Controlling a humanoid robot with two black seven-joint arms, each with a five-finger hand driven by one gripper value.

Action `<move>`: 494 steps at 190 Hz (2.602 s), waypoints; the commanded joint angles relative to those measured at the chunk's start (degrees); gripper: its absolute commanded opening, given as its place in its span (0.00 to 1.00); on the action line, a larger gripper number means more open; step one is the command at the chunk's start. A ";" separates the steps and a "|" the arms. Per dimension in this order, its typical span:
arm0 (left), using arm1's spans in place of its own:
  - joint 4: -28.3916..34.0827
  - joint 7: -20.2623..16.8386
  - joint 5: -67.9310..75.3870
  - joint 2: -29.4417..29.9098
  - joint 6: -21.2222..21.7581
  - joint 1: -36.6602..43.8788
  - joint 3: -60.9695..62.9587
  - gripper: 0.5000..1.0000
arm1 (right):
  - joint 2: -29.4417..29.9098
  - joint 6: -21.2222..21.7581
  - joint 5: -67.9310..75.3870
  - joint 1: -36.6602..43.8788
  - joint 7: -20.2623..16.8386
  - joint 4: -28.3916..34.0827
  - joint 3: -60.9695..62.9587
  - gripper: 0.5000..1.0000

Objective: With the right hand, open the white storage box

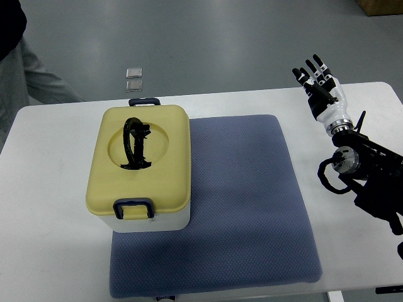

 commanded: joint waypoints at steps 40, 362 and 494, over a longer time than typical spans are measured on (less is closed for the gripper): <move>0.10 0.00 0.02 0.00 0.09 0.00 0.00 1.00 | 0.01 -0.17 0.00 0.00 0.00 0.00 -0.09 0.86; 0.36 0.00 0.02 0.00 0.18 -0.35 -0.18 1.00 | -0.78 -1.93 -6.23 5.71 -0.09 4.31 -1.14 0.86; 0.36 0.00 0.02 0.00 0.18 -0.44 -0.18 1.00 | -1.13 12.57 -68.72 34.54 -0.27 11.86 -4.83 0.84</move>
